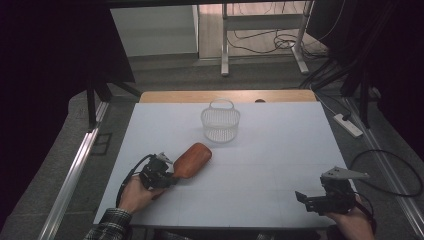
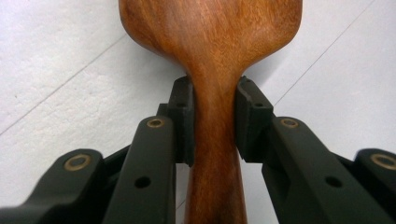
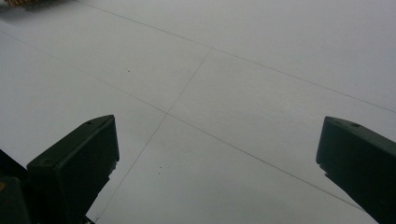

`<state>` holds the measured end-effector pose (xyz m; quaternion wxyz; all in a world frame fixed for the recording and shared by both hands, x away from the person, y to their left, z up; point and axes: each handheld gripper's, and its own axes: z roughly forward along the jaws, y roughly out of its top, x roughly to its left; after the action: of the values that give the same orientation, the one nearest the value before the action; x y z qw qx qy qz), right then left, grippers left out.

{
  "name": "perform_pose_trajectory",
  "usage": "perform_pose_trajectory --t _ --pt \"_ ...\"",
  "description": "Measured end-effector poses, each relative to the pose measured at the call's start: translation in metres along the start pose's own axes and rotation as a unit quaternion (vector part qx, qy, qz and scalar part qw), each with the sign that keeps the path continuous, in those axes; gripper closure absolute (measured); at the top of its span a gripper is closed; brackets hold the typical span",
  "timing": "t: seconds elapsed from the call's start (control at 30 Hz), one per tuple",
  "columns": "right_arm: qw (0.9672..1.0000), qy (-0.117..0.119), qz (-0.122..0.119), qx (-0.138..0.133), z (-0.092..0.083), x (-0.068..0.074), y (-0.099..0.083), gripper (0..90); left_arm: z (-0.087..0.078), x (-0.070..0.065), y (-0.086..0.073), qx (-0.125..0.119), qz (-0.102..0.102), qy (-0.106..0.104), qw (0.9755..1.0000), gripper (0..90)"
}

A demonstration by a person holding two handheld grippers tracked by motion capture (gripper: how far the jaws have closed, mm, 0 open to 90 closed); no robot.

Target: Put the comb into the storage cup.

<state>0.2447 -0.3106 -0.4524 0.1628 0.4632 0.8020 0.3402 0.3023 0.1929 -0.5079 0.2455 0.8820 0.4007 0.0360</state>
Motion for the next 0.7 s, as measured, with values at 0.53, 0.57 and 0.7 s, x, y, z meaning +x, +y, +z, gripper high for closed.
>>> perform_pose_trajectory --t 0.53,0.57,0.7 --pt "1.0000 -0.001 -0.005 -0.007 -0.002 0.001 0.000 0.0 -0.015 -0.006 0.002 -0.060 0.010 -0.002 0.9982 71.2" --pt "1.0000 0.000 -0.005 -0.007 -0.002 0.001 0.000 0.0 -0.016 -0.007 0.002 -0.064 0.009 -0.002 0.9979 71.3" --pt "0.9999 0.001 -0.007 -0.010 -0.002 0.001 -0.001 0.0 -0.021 -0.009 0.002 -0.081 0.009 -0.013 0.9966 71.2"
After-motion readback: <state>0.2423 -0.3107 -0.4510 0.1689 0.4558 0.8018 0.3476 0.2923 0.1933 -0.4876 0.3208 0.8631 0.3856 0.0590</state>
